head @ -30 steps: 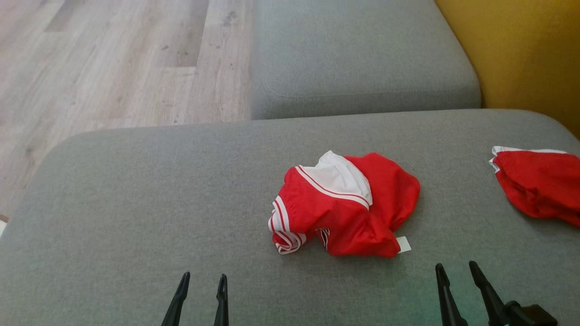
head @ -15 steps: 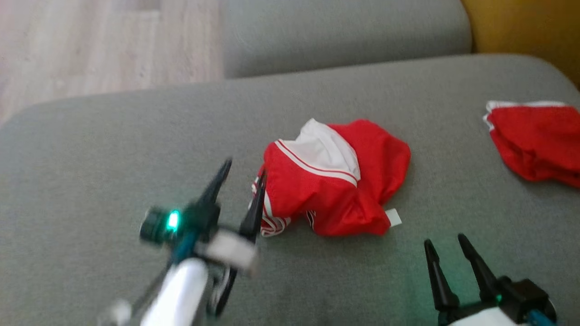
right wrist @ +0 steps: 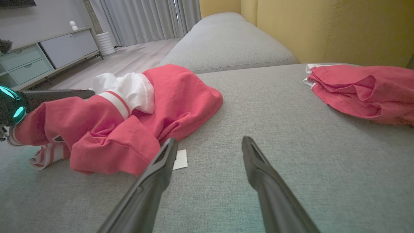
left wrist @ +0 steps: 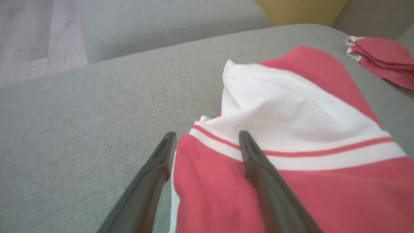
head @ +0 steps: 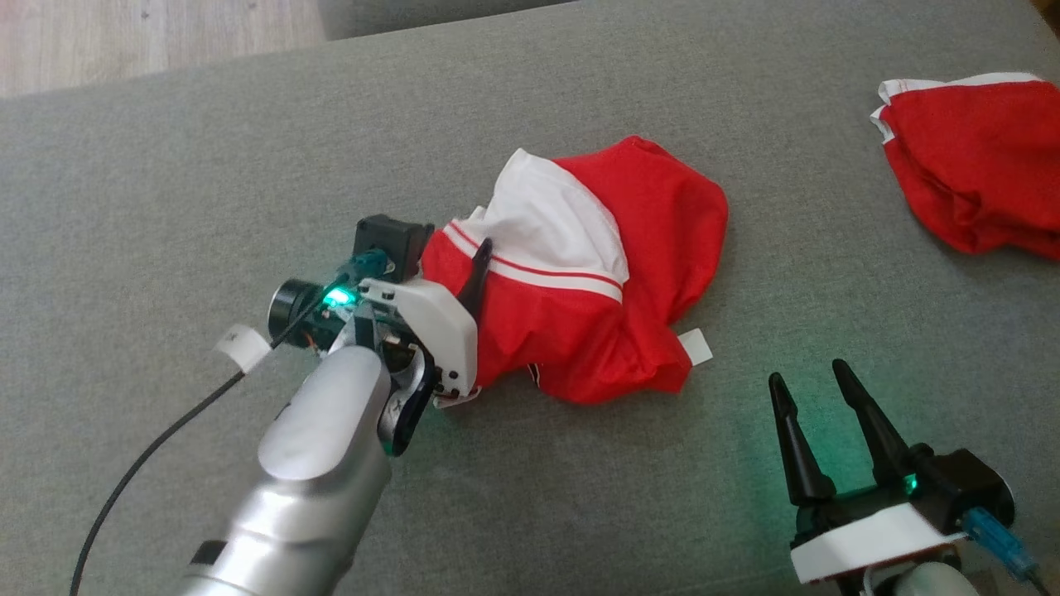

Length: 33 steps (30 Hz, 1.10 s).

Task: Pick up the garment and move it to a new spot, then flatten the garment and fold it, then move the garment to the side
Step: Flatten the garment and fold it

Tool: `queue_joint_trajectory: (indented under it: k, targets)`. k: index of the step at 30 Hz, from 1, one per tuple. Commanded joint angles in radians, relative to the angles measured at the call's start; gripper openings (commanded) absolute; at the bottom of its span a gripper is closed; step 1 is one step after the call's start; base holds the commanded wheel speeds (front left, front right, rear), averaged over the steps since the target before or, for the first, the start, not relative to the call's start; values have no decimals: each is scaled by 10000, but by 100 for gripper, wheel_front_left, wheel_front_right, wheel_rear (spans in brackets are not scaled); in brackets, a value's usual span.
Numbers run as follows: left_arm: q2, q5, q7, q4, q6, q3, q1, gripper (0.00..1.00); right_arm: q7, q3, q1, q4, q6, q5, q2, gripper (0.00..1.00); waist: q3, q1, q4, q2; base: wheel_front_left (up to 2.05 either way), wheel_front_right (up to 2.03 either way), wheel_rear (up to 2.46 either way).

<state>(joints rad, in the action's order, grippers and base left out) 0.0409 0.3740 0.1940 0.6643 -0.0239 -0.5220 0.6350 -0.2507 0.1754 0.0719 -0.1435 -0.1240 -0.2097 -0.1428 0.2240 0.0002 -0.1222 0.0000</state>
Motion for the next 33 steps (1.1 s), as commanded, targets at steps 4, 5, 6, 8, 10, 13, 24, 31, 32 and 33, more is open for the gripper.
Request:
queue_joint_trajectory:
  k: [4, 5, 6, 8, 10, 13, 24, 31, 32, 33]
  targets:
    - [93, 538, -277, -12, -112, -26, 544, 100, -111, 214, -271, 292, -67, 82, -193, 100, -4, -2, 43, 0, 0, 0, 0]
    - [93, 653, -368, 9, -146, -125, 551, 61, -111, 207, -270, 292, -67, 88, -189, 100, -11, -2, 61, 0, 0, 0, 0]
    - [93, 653, -368, 9, -146, -125, 551, 61, -111, 207, -270, 292, -67, 88, -189, 100, -11, -2, 61, 0, 0, 0, 0]
    - [93, 945, -469, 47, -197, -321, 553, 0, -111, 202, -265, 283, -67, 91, -183, 100, -28, -2, 93, 0, 0, 0, 0]
    - [93, 1263, -487, 87, -248, -517, 555, 0, -111, 209, -271, 267, -67, 94, -173, 100, -47, -2, 103, 0, 0, 0, 0]
    - [93, 1517, -670, 105, -315, -810, 588, 0, -111, 226, -304, 252, -67, 88, -123, 100, -130, -2, 49, 0, 0, 0, 0]
    - [93, 2422, -1535, -1438, -850, -2175, 1337, 0, -111, 525, -298, -1, -67, 11, 181, 100, -1122, -2, -943, 0, 0, 0, 0]
    - [111, 2669, -1891, -2170, -1001, -2301, 3311, 0, -111, 596, -8, -127, -67, -68, 247, 100, -1821, -2, -1667, 0, 0, 0, 0]
    - [128, 2698, -2001, -2145, -1014, -2191, 3696, 0, -111, 586, 48, -123, -67, -68, 246, 100, -1895, -2, -1714, 0, 0, 0, 0]
    - [159, 2723, -2139, -2078, -1023, -2048, 4089, 0, -111, 571, 101, -117, -67, -69, 248, 100, -1960, -2, -1743, 0, 0, 0, 0]
